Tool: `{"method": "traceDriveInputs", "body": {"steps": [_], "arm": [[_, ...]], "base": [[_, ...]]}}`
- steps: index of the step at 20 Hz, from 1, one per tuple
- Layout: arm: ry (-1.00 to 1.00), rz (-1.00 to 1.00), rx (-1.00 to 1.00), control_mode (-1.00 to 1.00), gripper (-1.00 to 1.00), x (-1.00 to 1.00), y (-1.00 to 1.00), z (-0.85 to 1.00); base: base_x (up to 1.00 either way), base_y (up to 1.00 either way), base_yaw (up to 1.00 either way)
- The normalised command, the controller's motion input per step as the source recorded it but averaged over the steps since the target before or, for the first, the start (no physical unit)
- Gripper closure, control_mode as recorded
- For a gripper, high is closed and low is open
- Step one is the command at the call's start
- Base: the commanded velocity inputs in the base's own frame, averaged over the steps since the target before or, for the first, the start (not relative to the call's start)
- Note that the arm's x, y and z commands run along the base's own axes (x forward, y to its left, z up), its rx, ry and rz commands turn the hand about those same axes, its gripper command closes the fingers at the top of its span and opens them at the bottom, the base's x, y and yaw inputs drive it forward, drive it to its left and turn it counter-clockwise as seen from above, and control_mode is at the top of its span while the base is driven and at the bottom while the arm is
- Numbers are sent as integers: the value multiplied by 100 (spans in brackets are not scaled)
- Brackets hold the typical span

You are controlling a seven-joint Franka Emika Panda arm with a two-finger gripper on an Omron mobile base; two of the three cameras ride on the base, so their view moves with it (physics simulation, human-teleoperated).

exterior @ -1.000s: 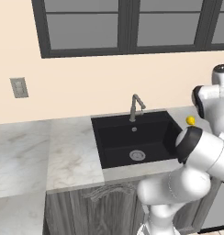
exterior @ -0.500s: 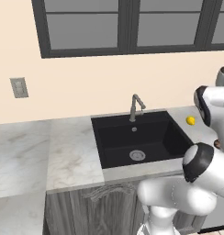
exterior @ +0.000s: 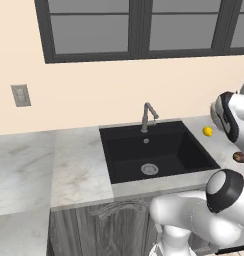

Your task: Remove the potato and lemon from the sink. Then move the bowl and cup from the counter to the sink for washing.

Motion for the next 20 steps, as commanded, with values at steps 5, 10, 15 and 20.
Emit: {"method": "traceDriveInputs", "body": {"steps": [5,10,15,20], "arm": [[2,15,7,-100,100,-2,26,1],[8,13,6,-100,100,1,29,-1],[10,12,5,-100,100,8,29,-7],[5,12,4,-100,100,15,19,-12]], "base": [[0,0,0],[0,0,0],[0,0,0],[0,0,0]]}}
